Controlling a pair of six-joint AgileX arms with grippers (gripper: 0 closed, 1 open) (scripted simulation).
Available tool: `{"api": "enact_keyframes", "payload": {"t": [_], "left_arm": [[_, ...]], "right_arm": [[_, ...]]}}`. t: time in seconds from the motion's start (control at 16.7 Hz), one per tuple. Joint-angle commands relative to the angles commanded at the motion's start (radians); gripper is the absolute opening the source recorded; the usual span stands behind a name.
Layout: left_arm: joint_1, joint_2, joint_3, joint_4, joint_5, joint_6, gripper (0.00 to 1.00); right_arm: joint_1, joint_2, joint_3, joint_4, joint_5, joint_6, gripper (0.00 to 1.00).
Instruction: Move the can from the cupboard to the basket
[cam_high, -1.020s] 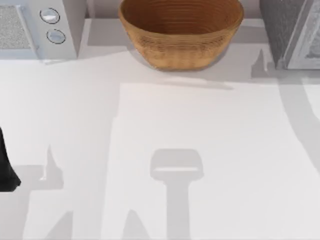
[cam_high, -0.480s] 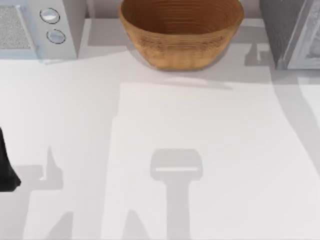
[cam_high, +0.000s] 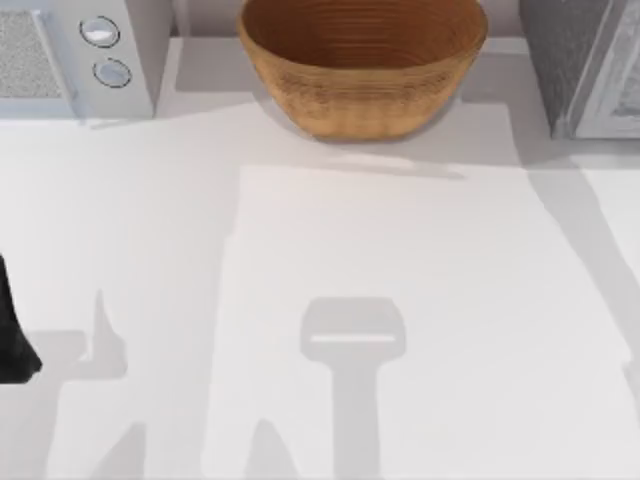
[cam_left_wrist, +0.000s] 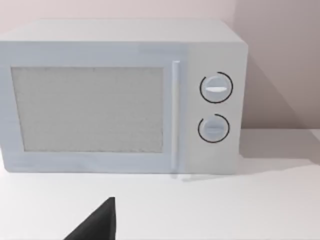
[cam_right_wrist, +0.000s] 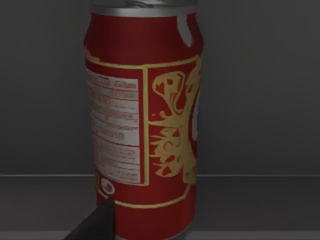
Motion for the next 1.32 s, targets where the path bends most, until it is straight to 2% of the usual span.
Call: {"api": "enact_keyframes", "payload": {"t": [0.36, 0.72, 1.32], "left_arm": [[0.0, 0.0, 0.0, 0.0, 0.0, 0.0, 1.0], [0.0, 0.0, 0.0, 0.0, 0.0, 0.0, 1.0], [0.0, 0.0, 0.0, 0.0, 0.0, 0.0, 1.0]], "right_arm": [[0.073, 0.178, 0.152, 0.032, 0.079, 0.0, 1.0], [0.067, 0.188, 0.162, 0.028, 0.074, 0.0, 1.0], [0.022, 0.451, 0.528, -0.067, 0.032, -0.001, 1.0]]}}
